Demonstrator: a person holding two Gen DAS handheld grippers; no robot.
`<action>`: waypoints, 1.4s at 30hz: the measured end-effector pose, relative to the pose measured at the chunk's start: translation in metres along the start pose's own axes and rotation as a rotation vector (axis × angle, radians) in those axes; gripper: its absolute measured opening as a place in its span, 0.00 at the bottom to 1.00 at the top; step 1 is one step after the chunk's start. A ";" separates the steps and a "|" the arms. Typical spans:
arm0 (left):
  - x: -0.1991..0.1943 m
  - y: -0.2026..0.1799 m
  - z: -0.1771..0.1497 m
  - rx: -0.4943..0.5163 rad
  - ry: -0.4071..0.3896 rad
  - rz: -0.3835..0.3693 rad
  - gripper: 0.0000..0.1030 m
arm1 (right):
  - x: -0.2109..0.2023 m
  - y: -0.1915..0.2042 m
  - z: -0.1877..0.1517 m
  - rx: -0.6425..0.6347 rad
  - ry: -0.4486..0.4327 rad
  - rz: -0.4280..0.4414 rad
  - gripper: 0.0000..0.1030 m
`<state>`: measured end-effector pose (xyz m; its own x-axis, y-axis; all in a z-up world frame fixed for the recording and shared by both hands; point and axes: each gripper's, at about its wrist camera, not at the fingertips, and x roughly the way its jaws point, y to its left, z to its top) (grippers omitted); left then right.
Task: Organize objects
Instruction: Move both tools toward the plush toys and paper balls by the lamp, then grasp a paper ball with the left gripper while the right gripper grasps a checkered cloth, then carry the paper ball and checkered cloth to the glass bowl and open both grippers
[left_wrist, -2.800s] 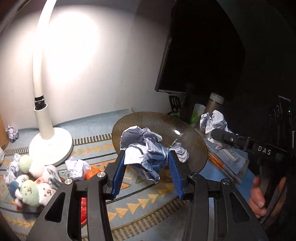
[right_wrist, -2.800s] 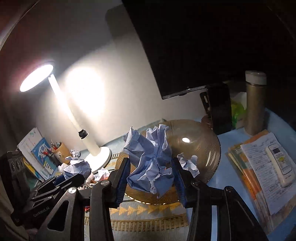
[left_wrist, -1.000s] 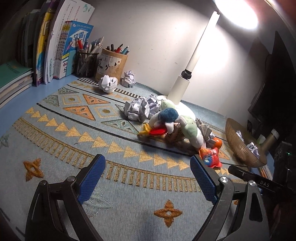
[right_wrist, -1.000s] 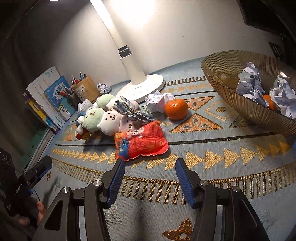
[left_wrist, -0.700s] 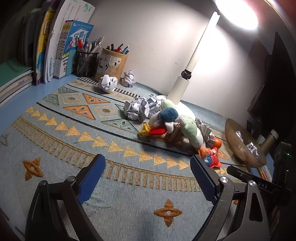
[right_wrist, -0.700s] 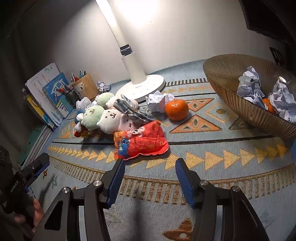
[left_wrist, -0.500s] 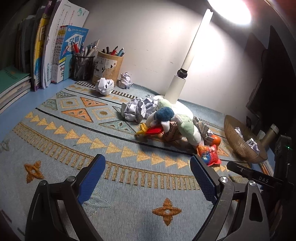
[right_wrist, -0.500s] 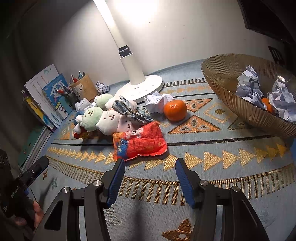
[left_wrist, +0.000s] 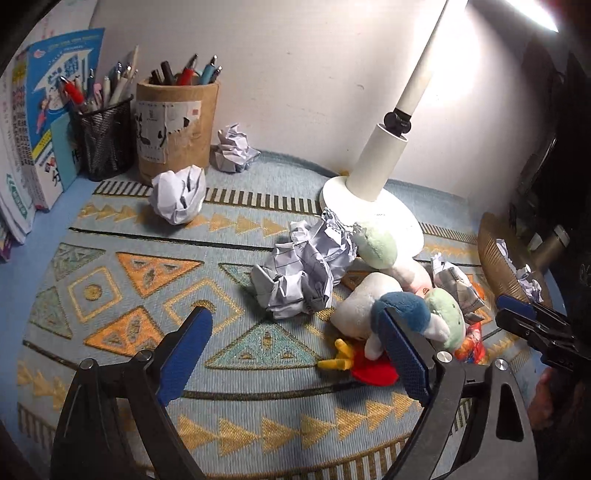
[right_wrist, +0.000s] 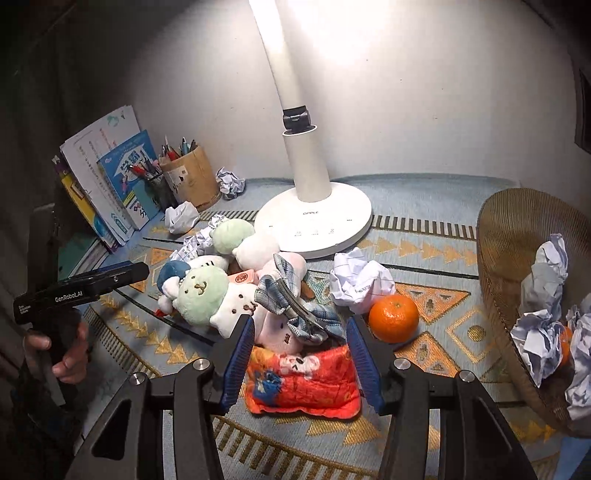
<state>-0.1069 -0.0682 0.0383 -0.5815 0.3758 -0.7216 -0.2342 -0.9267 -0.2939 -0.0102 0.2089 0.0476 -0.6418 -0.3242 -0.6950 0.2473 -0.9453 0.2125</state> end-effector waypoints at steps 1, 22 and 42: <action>0.011 0.003 0.003 -0.004 0.026 -0.028 0.87 | 0.007 -0.001 0.004 0.009 0.015 0.012 0.50; -0.056 -0.017 0.001 -0.001 -0.144 -0.118 0.40 | -0.020 -0.014 0.032 0.062 -0.139 0.120 0.17; -0.033 -0.104 -0.112 -0.037 -0.059 -0.291 0.41 | -0.076 -0.027 -0.080 -0.104 0.087 -0.059 0.76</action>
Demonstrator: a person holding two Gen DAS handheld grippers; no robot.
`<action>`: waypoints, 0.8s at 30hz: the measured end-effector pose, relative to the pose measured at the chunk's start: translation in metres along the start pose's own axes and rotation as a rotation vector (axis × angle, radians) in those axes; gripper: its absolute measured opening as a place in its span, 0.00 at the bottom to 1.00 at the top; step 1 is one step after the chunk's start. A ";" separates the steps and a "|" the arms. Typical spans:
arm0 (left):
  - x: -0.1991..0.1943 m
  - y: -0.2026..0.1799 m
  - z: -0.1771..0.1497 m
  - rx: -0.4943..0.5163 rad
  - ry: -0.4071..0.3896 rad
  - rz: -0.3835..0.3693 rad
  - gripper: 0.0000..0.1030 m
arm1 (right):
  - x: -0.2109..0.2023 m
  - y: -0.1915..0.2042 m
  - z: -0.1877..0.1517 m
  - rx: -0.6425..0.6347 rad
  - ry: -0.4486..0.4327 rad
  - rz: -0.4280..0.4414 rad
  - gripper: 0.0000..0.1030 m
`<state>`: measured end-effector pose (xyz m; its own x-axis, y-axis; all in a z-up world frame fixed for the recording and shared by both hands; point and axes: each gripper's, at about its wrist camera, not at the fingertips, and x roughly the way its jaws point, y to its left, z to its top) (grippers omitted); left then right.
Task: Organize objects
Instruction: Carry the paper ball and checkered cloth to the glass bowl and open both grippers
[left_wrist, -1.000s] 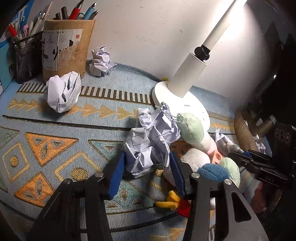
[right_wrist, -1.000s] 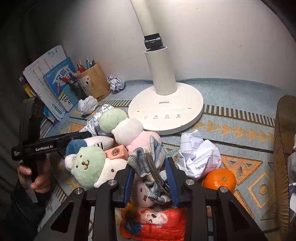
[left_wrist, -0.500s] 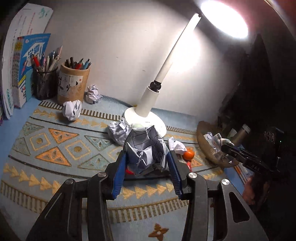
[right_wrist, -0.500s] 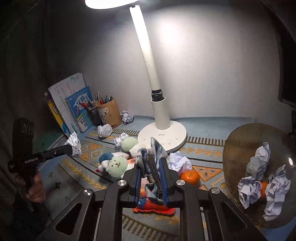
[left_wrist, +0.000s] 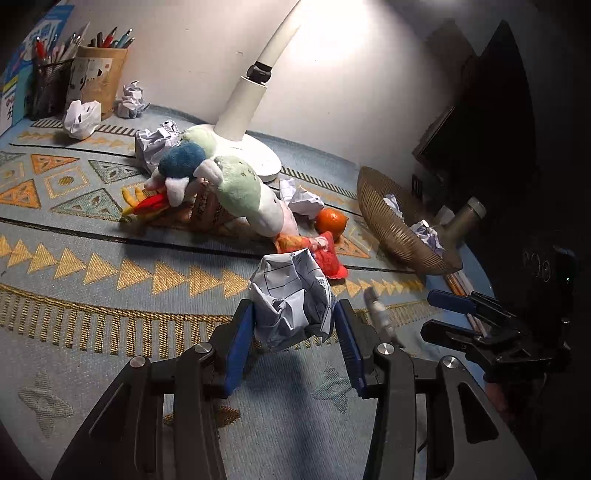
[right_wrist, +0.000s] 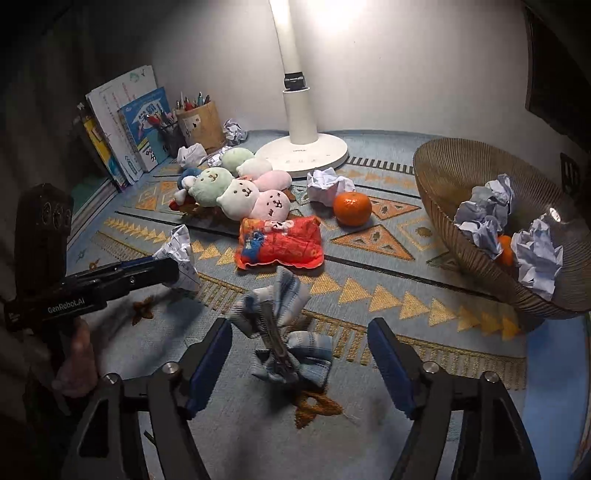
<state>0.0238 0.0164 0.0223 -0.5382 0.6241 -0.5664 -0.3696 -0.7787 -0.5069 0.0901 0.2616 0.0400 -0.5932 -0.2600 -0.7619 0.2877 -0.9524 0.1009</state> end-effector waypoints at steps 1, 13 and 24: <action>-0.002 0.002 -0.001 -0.011 -0.005 -0.007 0.41 | -0.001 -0.001 -0.002 -0.033 0.004 0.004 0.75; -0.002 -0.011 -0.005 0.056 -0.016 0.028 0.42 | 0.055 0.023 -0.003 -0.267 0.064 0.035 0.75; 0.000 -0.014 -0.006 0.064 -0.015 0.055 0.42 | 0.047 0.021 -0.014 -0.192 0.023 0.008 0.26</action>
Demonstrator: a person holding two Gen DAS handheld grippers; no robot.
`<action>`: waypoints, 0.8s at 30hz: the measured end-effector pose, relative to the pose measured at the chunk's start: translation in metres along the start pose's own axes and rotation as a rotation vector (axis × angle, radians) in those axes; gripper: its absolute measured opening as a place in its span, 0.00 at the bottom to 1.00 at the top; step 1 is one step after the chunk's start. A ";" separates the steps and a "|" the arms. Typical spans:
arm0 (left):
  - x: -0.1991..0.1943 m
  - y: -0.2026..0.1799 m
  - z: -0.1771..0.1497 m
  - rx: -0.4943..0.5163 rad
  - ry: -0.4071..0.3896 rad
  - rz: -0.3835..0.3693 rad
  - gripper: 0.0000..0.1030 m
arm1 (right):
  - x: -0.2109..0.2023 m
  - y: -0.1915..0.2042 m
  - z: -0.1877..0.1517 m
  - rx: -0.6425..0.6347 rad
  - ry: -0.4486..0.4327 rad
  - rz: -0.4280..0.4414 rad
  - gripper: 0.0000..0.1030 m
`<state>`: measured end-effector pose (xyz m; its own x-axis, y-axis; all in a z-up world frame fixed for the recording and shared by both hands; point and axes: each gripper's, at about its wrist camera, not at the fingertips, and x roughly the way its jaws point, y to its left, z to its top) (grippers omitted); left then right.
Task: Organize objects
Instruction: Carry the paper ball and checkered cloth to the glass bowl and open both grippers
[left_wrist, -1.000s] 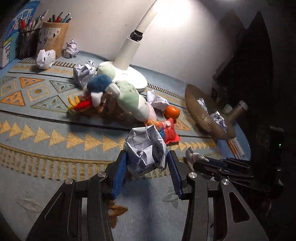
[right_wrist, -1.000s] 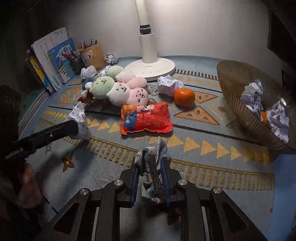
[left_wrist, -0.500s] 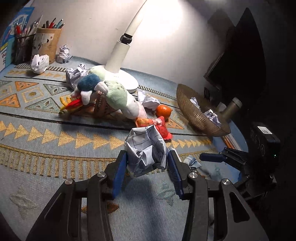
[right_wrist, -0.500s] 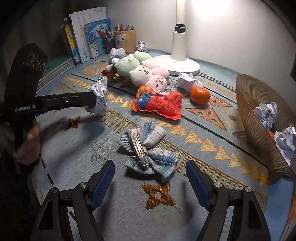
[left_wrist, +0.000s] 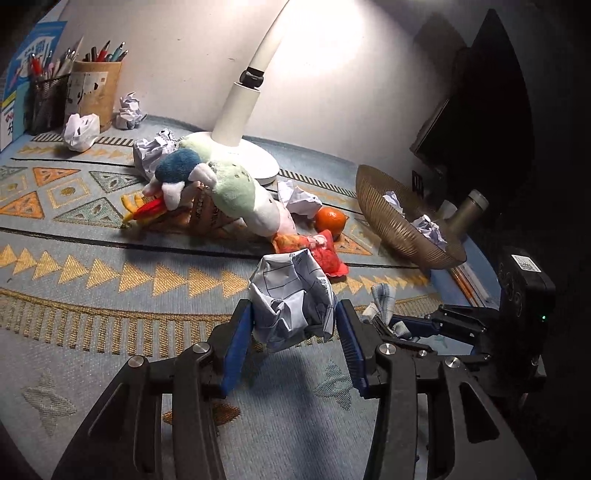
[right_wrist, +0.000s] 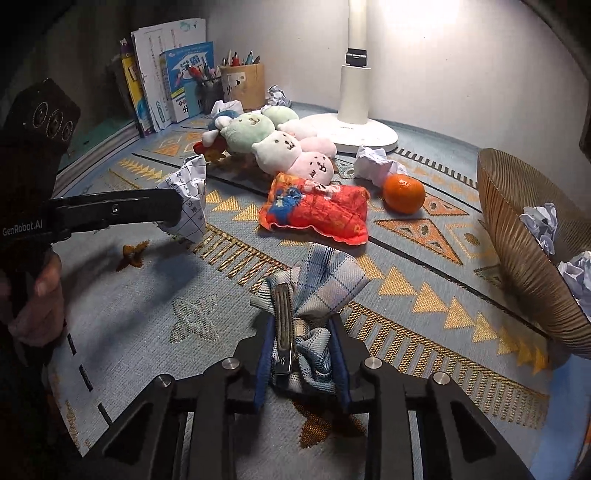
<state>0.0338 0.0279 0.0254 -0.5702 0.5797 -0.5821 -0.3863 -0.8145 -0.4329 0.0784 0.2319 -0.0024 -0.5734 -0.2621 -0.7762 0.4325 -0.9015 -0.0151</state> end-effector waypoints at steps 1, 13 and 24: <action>-0.001 -0.001 0.000 0.005 -0.004 0.011 0.42 | -0.004 0.001 -0.002 0.009 -0.012 -0.008 0.26; 0.004 -0.123 0.081 0.207 -0.111 -0.068 0.42 | -0.148 -0.101 0.028 0.367 -0.356 -0.215 0.26; 0.126 -0.197 0.126 0.304 -0.052 -0.001 0.47 | -0.131 -0.202 0.045 0.635 -0.280 -0.349 0.28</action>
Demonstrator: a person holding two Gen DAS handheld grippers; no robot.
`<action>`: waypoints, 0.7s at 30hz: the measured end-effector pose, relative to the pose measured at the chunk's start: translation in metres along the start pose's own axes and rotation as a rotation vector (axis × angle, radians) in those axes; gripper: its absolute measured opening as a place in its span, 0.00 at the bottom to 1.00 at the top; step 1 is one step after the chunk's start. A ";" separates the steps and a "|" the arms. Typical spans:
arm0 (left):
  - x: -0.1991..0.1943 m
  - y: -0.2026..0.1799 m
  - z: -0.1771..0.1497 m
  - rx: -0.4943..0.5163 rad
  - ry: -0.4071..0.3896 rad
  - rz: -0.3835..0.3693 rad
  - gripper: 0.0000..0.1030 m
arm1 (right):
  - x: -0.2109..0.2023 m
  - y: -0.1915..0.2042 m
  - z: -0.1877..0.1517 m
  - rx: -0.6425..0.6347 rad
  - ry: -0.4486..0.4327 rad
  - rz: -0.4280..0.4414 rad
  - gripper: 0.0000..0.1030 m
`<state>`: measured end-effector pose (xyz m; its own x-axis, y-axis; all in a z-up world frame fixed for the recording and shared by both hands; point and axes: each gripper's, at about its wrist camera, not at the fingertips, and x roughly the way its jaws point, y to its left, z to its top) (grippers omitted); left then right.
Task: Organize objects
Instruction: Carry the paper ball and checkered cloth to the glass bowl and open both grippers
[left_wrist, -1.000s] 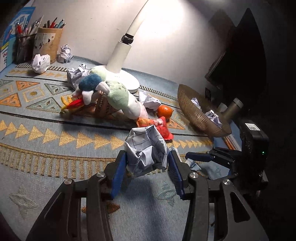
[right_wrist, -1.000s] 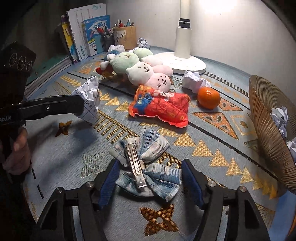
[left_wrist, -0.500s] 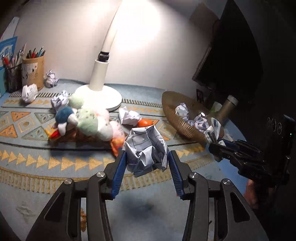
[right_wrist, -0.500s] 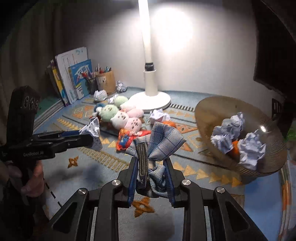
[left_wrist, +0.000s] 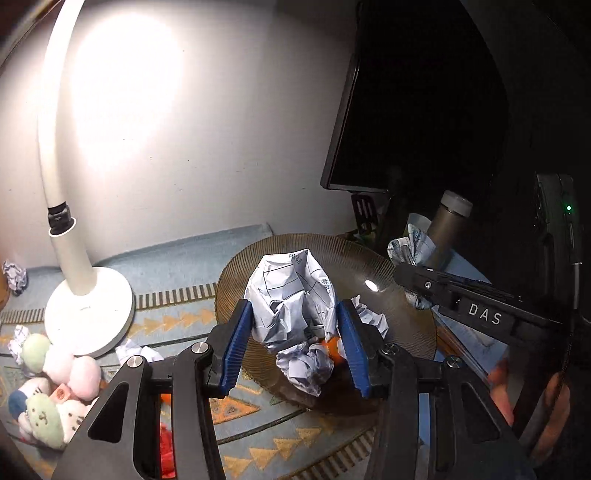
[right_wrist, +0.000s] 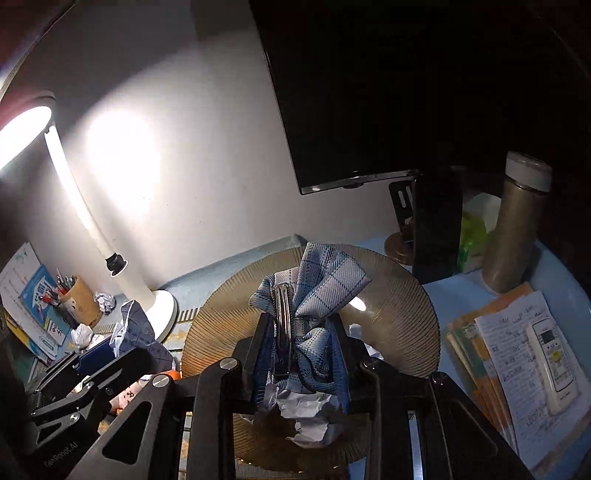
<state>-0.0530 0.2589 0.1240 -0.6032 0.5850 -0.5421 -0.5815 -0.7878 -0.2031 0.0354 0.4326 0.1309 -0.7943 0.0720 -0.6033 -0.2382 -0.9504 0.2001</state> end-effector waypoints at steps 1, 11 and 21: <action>0.008 -0.001 0.001 0.006 0.005 -0.010 0.50 | 0.005 0.000 0.001 -0.001 0.005 0.005 0.31; 0.004 0.022 -0.018 -0.065 0.027 -0.007 0.86 | 0.026 -0.031 -0.016 0.052 0.061 -0.014 0.59; -0.147 0.064 -0.039 -0.159 -0.198 0.106 0.86 | -0.046 0.032 -0.030 0.002 0.019 0.210 0.60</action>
<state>0.0197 0.1149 0.1589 -0.7605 0.5112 -0.4004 -0.4253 -0.8581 -0.2877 0.0807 0.3900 0.1421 -0.8157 -0.1332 -0.5629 -0.0699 -0.9433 0.3244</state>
